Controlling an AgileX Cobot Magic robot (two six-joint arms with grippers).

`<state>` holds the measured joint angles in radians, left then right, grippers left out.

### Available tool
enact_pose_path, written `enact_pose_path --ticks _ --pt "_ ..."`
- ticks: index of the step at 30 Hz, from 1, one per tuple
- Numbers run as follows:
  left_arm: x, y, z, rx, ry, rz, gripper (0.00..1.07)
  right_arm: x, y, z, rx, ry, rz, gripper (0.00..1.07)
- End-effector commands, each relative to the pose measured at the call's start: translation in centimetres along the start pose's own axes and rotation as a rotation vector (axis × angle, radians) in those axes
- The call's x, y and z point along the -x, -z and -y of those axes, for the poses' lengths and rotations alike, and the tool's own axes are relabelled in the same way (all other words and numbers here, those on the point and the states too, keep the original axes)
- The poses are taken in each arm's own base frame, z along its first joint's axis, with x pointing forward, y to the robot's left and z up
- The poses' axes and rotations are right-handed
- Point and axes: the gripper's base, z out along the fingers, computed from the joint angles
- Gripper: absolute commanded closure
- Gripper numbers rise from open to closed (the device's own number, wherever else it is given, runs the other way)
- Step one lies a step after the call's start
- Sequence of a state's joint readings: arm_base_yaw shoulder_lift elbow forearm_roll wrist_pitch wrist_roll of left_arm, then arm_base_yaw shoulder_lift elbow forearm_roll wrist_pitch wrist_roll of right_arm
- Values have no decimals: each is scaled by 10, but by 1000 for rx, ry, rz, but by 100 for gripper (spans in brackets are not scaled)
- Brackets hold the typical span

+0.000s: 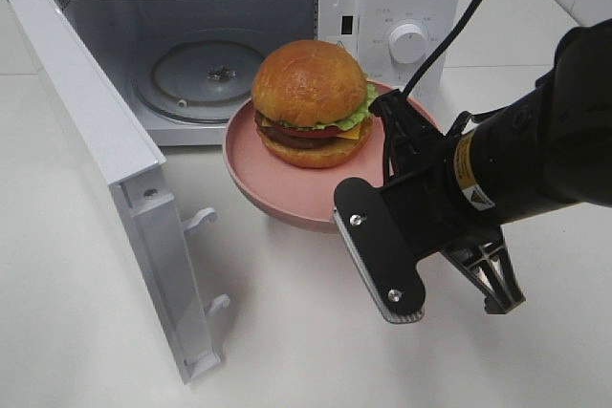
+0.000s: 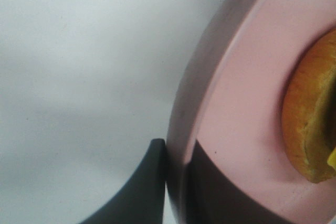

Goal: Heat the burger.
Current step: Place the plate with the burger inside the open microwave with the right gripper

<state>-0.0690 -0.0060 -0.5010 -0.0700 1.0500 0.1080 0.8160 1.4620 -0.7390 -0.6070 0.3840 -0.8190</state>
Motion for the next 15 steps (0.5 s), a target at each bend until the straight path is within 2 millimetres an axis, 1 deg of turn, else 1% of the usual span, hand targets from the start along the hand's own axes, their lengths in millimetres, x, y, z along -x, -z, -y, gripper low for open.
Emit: enact_pose_path --ticks 1,5,6,9,15 --pt "-1 2 0 -2 -2 25 9 -10 0 6 -25 39 21 107" --pt "-1 2 0 -2 -2 25 9 -14 -1 5 -2 52 42 107" --pt "-1 2 0 -2 -2 25 9 -15 -1 4 8 98 64 107" --pt "-1 2 0 -2 -2 25 9 -15 -1 3 19 137 104 107" --pt "-1 2 0 -2 -2 25 9 -19 -2 5 7 147 152 107"
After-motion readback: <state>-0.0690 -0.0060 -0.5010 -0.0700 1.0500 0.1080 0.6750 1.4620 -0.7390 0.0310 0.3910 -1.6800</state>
